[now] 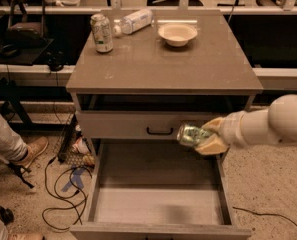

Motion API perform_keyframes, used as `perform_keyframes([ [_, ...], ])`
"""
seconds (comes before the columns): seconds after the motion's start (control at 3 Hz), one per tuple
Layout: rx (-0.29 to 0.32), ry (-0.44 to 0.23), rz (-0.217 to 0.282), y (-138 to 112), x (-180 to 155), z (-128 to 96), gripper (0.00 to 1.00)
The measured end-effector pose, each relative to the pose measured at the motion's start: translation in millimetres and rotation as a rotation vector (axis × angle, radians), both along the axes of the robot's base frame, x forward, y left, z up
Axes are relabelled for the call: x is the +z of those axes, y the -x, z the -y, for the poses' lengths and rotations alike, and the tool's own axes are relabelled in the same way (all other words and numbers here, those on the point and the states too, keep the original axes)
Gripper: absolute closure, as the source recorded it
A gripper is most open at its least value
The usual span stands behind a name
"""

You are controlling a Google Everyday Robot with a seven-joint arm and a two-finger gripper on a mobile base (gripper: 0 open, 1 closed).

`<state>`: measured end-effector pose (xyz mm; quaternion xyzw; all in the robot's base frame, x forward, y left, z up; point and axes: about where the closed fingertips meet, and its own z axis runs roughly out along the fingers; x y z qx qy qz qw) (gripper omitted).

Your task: Pick green can from middle drawer and place on counter

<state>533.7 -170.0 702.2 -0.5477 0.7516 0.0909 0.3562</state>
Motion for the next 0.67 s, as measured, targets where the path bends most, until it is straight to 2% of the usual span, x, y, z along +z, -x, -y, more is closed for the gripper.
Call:
perform_keyframes([
  [0.33,-0.034,0.001,0.080,-30,72,32,1.00],
  [0.67,-0.047,-0.021,0.139,-76,140,44,1.00],
])
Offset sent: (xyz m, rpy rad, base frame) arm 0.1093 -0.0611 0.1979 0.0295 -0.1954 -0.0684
